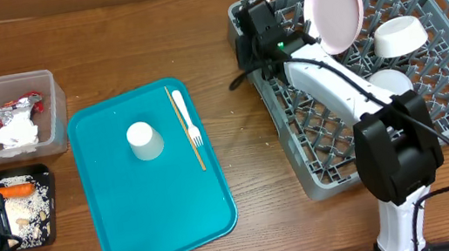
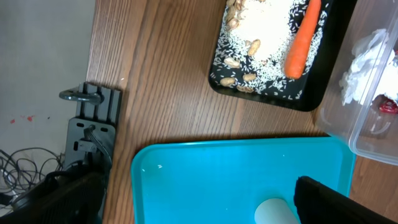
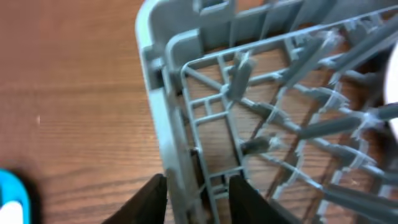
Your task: Sort waste into correct bins and load items into the dishwasher rack
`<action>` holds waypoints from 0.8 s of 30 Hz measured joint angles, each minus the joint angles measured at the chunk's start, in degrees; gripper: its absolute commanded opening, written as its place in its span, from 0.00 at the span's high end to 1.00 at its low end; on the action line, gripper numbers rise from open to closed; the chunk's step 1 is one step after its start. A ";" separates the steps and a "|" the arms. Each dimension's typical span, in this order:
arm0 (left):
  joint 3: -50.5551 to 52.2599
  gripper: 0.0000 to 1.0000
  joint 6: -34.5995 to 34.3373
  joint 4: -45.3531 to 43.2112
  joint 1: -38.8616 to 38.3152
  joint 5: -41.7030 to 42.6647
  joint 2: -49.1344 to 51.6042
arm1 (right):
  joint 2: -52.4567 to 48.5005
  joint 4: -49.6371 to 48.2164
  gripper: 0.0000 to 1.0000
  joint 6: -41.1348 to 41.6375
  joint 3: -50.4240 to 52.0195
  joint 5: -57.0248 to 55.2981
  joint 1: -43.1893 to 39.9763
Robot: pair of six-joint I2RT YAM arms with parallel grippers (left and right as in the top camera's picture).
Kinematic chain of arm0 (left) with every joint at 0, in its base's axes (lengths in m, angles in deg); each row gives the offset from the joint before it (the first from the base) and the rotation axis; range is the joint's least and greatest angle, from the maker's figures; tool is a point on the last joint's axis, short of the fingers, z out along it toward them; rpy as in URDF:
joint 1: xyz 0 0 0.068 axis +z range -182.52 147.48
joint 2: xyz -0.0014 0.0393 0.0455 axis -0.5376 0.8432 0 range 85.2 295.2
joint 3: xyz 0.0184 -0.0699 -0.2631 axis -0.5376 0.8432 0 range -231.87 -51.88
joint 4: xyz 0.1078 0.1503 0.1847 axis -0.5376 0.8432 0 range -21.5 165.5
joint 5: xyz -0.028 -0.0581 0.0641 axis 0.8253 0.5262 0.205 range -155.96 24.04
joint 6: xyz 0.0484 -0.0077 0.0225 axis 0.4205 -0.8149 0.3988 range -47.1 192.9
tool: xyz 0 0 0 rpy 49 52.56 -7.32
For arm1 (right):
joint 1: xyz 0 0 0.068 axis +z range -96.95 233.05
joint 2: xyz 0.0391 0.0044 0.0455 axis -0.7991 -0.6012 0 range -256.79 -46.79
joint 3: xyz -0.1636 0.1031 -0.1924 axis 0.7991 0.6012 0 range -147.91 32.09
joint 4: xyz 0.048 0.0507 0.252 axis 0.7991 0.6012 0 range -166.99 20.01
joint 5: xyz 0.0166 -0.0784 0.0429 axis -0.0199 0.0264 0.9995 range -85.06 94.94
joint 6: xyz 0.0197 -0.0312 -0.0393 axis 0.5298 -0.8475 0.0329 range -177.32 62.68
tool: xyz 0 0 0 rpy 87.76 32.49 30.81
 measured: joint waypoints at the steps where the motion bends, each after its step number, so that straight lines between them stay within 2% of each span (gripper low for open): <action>1: 0.00 0.00 0.00 0.02 0.00 0.02 0.00 | 0.00 2.32 0.42 0.52 -1.79 -0.52 -0.15; 3: 0.00 0.00 0.00 0.02 0.00 0.02 0.04 | 0.00 6.51 0.29 1.11 -5.77 -1.29 -0.31; 8: 0.00 0.00 0.00 0.02 0.00 0.04 0.13 | 0.20 25.07 0.21 1.36 -23.71 -3.67 -1.18; 12: 0.00 0.00 0.00 0.02 0.00 0.04 0.13 | 0.92 38.18 0.19 4.09 -35.78 -5.38 -5.97; 18: 0.00 0.00 0.00 0.02 0.00 0.04 0.15 | 3.78 49.86 0.16 12.90 -40.94 -5.77 -23.63; 24: 0.00 0.00 0.00 0.02 0.00 0.04 0.15 | 4.04 61.53 0.21 22.51 -41.07 -2.80 -40.68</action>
